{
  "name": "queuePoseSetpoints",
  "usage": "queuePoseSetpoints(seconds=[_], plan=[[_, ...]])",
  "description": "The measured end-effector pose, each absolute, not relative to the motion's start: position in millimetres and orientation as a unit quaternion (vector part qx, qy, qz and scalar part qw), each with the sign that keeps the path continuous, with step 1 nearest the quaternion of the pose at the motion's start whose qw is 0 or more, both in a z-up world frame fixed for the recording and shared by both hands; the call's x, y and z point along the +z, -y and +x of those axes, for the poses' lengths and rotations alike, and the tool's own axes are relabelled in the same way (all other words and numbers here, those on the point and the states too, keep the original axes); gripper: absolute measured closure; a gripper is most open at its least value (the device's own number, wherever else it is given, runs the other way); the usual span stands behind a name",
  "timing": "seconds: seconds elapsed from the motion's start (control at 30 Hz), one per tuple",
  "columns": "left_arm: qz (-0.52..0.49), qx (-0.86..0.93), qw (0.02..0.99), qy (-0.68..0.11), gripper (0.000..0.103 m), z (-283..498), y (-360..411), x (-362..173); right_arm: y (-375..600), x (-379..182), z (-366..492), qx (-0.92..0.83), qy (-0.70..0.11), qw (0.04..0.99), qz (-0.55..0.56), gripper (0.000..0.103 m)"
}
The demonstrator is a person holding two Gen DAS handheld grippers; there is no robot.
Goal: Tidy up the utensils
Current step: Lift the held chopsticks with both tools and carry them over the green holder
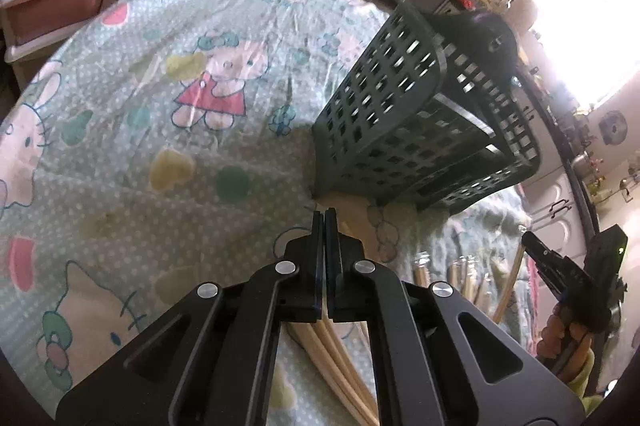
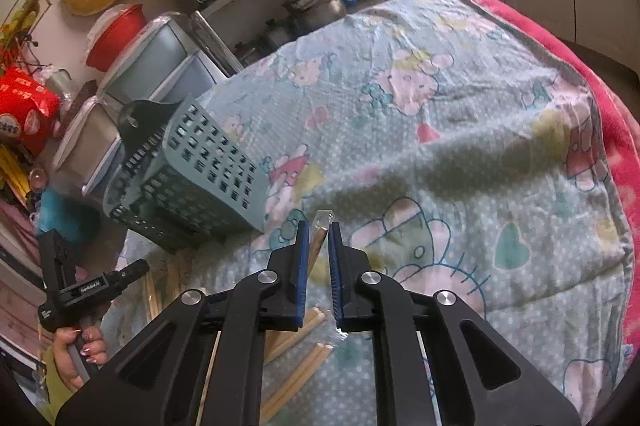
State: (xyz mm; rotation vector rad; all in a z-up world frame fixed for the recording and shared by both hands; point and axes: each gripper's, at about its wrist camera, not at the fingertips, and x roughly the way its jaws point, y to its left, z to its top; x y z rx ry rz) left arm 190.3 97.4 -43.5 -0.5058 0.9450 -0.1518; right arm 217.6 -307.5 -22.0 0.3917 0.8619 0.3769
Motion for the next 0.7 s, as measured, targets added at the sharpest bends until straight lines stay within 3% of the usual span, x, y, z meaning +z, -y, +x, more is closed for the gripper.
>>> queuePoseSetpoints(seconds=[0.7], plan=[[-0.193,-0.154,0.917,-0.312,0.103,173.1,-52.4,84.1,263.9,75.1,180.9,0.297,-0.295,0.9,0.122,0.098]])
